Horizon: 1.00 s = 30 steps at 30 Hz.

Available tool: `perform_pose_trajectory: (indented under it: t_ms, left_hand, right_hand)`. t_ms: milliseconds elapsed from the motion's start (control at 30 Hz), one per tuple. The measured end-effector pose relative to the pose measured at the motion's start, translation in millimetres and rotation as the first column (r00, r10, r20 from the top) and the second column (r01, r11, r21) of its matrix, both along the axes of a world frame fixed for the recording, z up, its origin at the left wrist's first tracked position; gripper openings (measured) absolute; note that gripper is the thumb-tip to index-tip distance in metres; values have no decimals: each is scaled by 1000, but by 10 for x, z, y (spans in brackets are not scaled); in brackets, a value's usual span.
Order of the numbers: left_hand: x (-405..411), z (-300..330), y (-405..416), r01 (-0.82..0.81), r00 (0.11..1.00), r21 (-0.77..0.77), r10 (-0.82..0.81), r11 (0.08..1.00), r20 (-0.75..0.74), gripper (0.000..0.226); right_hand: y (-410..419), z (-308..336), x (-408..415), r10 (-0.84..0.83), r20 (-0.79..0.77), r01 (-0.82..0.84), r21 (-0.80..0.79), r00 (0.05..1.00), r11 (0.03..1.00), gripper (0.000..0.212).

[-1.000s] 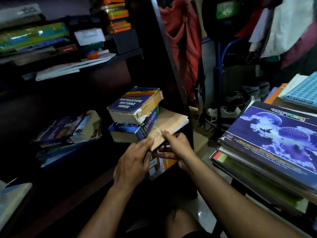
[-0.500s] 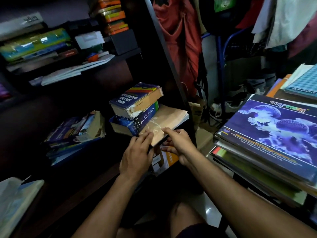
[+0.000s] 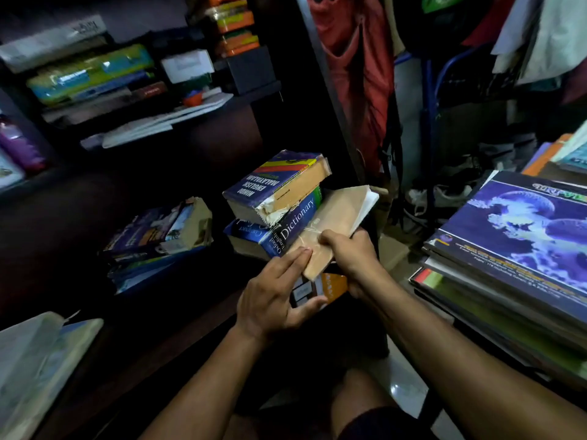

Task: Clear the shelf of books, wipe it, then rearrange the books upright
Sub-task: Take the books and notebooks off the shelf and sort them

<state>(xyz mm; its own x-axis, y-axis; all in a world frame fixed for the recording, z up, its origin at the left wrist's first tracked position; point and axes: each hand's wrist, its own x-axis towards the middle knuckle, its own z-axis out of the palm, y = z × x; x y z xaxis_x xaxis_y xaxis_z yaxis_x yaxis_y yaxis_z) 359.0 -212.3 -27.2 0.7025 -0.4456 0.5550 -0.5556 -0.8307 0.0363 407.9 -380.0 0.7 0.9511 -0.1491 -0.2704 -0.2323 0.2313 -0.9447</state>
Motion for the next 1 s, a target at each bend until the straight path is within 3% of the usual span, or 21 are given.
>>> perform_pose_trajectory:
  t_ms: [133, 267, 367, 467, 600, 633, 667, 733, 767, 800, 833, 867, 933, 1000]
  left_hand:
    - [15, 140, -48, -114, 966, -133, 78, 984, -247, 77]
    - [113, 198, -129, -260, 929, -203, 187, 944, -319, 59]
    - [191, 200, -110, -298, 907, -175, 221, 939, -358, 61]
    - [217, 219, -78, -234, 909, -195, 143, 953, -392, 75]
    - [173, 269, -53, -214, 895, -394, 17, 894, -447, 94]
    - [112, 323, -128, -232, 878, -521, -54, 821, -476, 92]
    - [22, 394, -263, -268, 854, -686, -163, 676, -495, 85]
    - [-263, 631, -715, -377, 821, -909, -390, 177, -416, 50]
    - [-442, 766, -979, -415, 801, -908, -494, -54, -337, 37]
    - [-601, 896, -1227, -430, 782, -877, -573, -214, -243, 40]
    - [-762, 1038, -1451, -421, 756, -862, -634, -284, -161, 47]
    - [-900, 1191, -1688, -405, 713, -874, -691, -270, -117, 53]
    - [-1102, 1483, -2119, -349, 635, -928, -761, -130, -132, 52]
    - [-1182, 1659, -2444, -307, 612, -951, -770, -20, -182, 41]
  right_hand:
    - [-107, 203, -60, 12, 199, 32, -219, 980, 975, 46]
    - [-382, 449, -73, 8, 293, 61, -226, 956, 972, 35]
    - [-594, 623, -192, -31, 349, 106, -199, 937, 974, 34]
    - [-709, 831, -473, -36, 430, 130, -191, 902, 973, 39]
    - [-923, 1005, -953, -49, 530, 141, -135, 847, 981, 46]
    - [-1011, 1006, -1062, -80, 529, 154, -96, 845, 983, 44]
    - [-1093, 999, -1158, -127, 517, 168, -34, 846, 985, 41]
    - [-1264, 1018, -1325, -230, 478, 202, 110, 848, 973, 36]
    - [-1351, 1025, -1372, -287, 448, 225, 187, 847, 956, 38]
    - [-1409, 1061, -1407, -341, 417, 251, 258, 842, 933, 40]
    - [-1439, 1113, -1440, -389, 405, 277, 307, 828, 911, 44]
    - [-1505, 1164, -1482, -440, 398, 315, 342, 805, 885, 48]
    - [-1635, 1235, -1590, -506, 411, 358, 386, 758, 850, 54]
    - [-1822, 1253, -1741, -521, 441, 372, 383, 731, 846, 55]
